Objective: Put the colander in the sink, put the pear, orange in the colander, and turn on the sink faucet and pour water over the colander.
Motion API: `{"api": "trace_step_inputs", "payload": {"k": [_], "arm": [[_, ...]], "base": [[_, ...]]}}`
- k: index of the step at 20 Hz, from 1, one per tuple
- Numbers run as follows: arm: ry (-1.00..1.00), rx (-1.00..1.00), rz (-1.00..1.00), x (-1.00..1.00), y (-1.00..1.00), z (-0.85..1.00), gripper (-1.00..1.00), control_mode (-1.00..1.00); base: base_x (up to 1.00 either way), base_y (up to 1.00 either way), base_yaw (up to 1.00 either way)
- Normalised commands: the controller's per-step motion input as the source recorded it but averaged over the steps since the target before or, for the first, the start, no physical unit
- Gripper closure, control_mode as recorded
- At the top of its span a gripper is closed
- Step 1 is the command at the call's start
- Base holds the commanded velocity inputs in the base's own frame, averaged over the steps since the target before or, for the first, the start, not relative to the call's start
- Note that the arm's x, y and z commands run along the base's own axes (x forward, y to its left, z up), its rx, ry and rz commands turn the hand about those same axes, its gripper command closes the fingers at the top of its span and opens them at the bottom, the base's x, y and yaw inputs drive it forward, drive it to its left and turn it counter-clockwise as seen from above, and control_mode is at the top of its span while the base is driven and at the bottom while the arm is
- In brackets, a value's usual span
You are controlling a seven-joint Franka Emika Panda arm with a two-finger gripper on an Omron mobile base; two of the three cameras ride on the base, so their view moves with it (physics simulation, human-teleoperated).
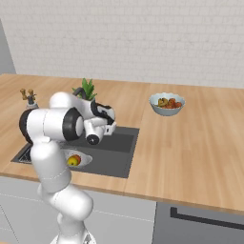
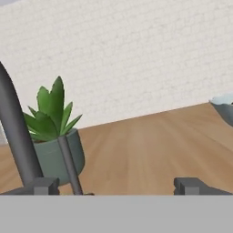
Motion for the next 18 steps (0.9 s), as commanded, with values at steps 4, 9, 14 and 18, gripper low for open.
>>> {"api": "trace_step_inputs", "payload": {"k": [4, 9, 14, 18], "arm": [[0.00, 0.00, 0.00, 0.26, 0.21, 0.00, -1.00, -1.00], [0.00, 0.00, 0.00, 0.33, 0.13, 0.00, -1.00, -1.00], [0.00, 0.00, 0.00, 0.25, 0.10, 0.00, -1.00, -1.00], [0.00, 0.00, 0.00, 0.14, 0.24, 0.00, -1.00, -1.00]], "base": [[0.00, 0.00, 0.00], [0.00, 0.00, 0.00], [0.00, 0.00, 0.00], [0.00, 0.00, 0.00]]}}
